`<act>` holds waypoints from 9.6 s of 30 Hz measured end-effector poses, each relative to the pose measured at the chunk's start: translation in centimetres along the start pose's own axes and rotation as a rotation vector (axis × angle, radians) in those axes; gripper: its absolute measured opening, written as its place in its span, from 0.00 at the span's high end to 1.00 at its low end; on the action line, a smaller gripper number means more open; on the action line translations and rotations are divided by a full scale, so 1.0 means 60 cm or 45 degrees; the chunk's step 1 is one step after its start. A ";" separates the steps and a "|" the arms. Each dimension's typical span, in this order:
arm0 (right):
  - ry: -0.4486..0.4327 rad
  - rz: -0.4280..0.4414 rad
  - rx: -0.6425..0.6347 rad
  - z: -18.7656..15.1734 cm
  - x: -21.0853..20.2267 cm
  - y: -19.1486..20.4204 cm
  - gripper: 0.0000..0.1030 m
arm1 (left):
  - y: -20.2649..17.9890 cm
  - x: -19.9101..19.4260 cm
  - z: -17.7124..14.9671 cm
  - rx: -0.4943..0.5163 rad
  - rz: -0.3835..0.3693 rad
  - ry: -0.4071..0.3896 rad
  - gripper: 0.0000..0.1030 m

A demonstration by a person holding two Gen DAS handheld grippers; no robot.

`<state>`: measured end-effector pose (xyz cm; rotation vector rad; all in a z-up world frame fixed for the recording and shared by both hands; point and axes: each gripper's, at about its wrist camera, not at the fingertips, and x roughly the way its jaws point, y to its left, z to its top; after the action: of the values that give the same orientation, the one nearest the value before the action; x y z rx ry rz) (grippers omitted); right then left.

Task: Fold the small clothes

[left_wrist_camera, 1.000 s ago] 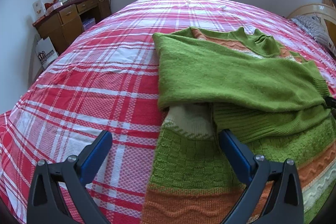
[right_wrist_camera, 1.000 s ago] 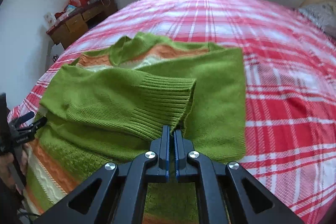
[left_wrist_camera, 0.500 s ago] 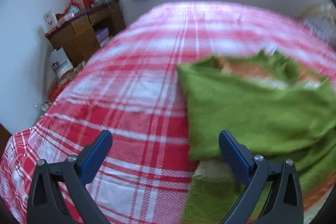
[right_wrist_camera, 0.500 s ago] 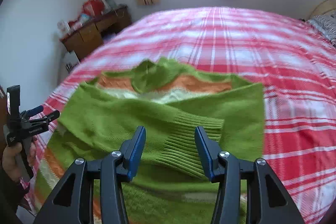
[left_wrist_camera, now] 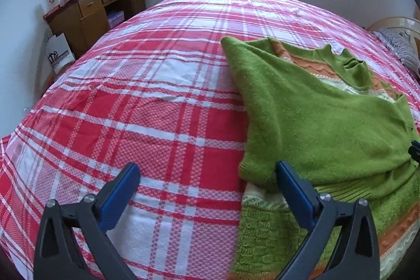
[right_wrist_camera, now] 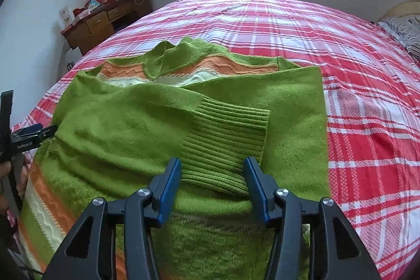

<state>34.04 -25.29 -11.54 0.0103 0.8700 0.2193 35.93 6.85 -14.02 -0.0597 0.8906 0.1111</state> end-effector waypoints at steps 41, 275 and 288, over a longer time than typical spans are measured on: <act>0.002 0.094 0.044 -0.163 -0.147 0.048 0.42 | -0.021 -0.164 -0.175 0.161 -0.115 -0.010 0.00; 0.098 -0.068 -0.163 0.211 0.195 0.064 0.67 | 0.031 0.027 0.060 -0.098 -0.222 -0.077 0.13; -0.081 -0.032 -0.268 0.179 0.069 0.116 0.53 | 0.037 0.031 0.054 -0.123 -0.207 -0.068 0.08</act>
<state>43.47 -16.82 -7.03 -0.1887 0.7799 0.2846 39.33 9.52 -13.43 -0.2175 0.8238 0.0040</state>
